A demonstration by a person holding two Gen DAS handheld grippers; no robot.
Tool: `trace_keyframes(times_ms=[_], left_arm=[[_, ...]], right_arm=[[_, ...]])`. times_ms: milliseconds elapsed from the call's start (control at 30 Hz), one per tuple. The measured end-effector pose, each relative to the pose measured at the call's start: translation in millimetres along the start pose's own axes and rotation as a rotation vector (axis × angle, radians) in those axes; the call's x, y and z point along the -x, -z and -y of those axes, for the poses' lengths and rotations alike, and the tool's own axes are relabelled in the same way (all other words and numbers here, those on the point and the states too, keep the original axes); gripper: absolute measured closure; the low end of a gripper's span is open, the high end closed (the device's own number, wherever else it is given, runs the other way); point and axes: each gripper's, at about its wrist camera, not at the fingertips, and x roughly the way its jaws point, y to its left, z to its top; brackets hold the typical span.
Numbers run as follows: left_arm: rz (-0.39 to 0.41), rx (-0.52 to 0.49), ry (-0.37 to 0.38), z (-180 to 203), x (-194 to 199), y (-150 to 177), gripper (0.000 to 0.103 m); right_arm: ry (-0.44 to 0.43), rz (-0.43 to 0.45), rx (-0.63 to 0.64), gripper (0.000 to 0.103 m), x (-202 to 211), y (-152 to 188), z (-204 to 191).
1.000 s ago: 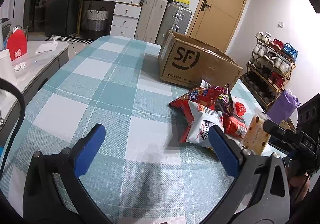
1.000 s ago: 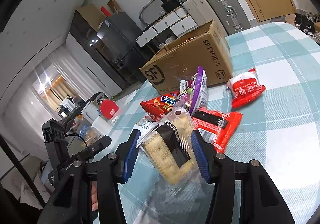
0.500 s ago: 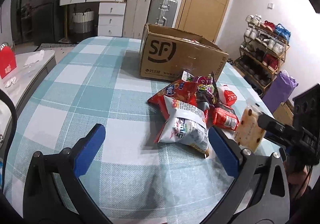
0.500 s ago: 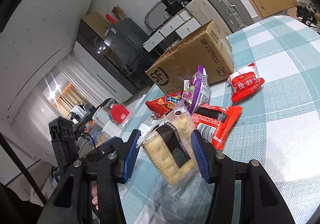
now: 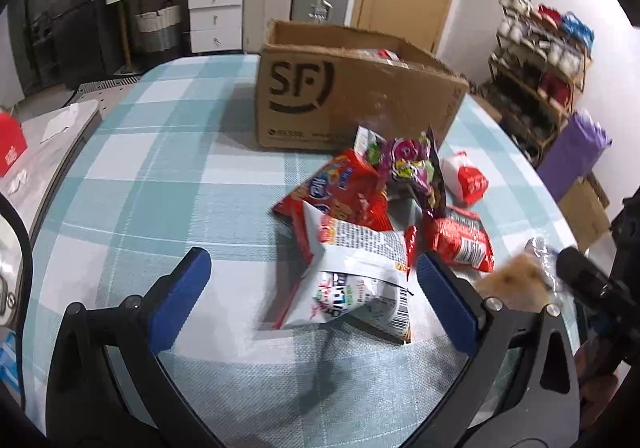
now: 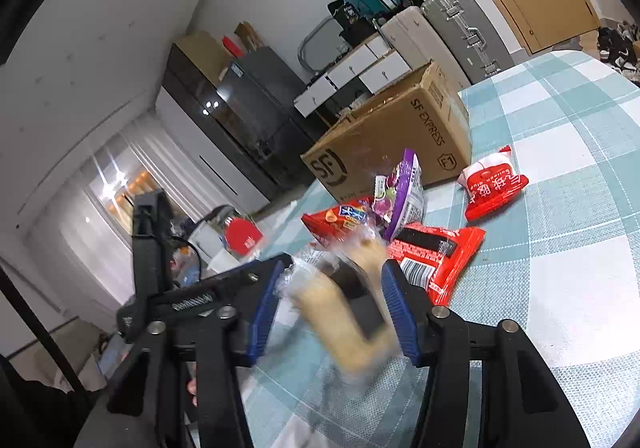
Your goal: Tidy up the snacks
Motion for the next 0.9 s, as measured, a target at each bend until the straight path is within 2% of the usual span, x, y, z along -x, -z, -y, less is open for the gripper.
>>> trace_keyframes(times_ms=[400,433,500,567,700,767,900], left_arm=[[-0.098,-0.029,0.005,13.1,-35.9,5.4,0.000],[-0.106,-0.037,0.005,14.4,-38.5,5.5,0.002],[-0.125,-0.049,0.010,16.0,-44.7,6.0,0.013],[-0.153,-0.050,0.038,16.3,-49.5,7.2,0.030],[-0.148,-0.071,0.049,18.4,-47.9,8.8,0.039],[-0.155,-0.055,0.079,15.7,-45.3,10.1,0.048],[-0.160,-0.036,0.094,9.5,-39.8,13.6,0.052]], right_arm=[[0.035,0.011,-0.015,0.052,4.8,-0.6,3.5],[0.041,0.015,-0.017,0.052,5.2,-0.6,3.8],[0.040,0.019,-0.021,0.051,5.7,-0.8,4.7],[0.041,0.020,-0.030,0.051,5.6,-0.8,6.3],[0.043,0.020,-0.034,0.051,6.0,-0.4,6.8],[0.047,0.017,-0.033,0.051,5.9,-0.5,6.8],[0.050,0.012,-0.036,0.051,4.6,-0.7,7.9]])
